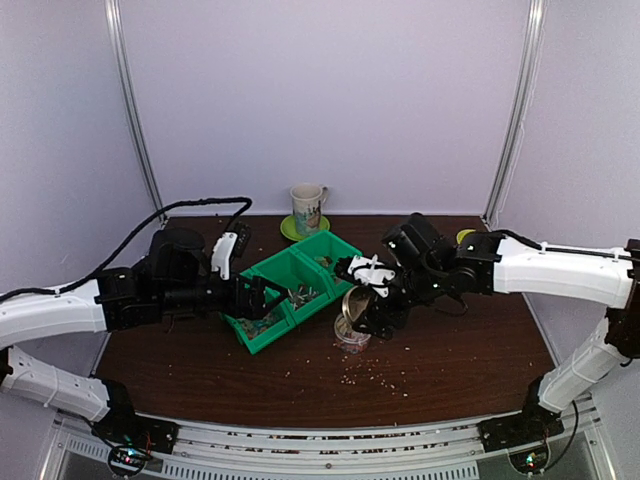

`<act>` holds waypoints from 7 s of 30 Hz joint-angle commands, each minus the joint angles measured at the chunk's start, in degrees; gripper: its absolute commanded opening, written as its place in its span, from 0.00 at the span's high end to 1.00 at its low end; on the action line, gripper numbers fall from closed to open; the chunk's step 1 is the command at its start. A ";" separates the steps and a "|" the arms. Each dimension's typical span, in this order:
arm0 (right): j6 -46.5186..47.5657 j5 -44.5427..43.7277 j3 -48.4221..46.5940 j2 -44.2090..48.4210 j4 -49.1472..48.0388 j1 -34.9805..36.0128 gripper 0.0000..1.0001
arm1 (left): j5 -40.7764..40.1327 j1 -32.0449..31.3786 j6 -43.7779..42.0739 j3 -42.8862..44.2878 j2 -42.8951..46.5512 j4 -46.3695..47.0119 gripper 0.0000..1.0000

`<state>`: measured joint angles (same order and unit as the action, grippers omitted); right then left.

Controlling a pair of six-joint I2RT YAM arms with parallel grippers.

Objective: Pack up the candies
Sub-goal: Pass from the left arm to the right, then place the box lid on the packing box, then move the packed packing box to the center of the board.

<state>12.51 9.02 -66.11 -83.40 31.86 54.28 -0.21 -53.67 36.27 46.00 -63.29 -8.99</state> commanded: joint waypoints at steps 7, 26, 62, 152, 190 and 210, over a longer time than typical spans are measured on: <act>5.59 6.78 -15.61 -12.69 18.18 -3.34 0.10 | -4.23 0.32 2.26 -4.94 6.54 -2.57 0.07; 8.88 7.61 -33.24 -30.28 33.63 -6.09 0.09 | -4.45 0.33 3.62 -6.57 6.80 -1.51 0.07; 7.89 0.85 -43.67 -39.93 39.34 -4.27 0.10 | -2.74 0.32 6.03 -9.56 5.26 3.05 0.07; -20.55 -13.10 20.77 23.65 -11.72 -15.25 0.01 | 19.83 -0.62 3.41 23.99 -45.25 9.70 0.06; -17.51 -9.62 20.29 28.74 -9.84 -15.72 0.01 | 12.58 -3.46 -22.77 11.03 -42.72 28.70 0.02; -14.94 -12.38 16.20 32.03 -5.91 -16.14 0.01 | 16.47 -3.46 -33.14 7.80 -63.03 68.23 0.06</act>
<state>-3.44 -1.80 -48.23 -52.23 24.84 38.50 14.44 -57.32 6.70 52.77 -124.77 51.20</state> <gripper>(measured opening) 0.995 0.940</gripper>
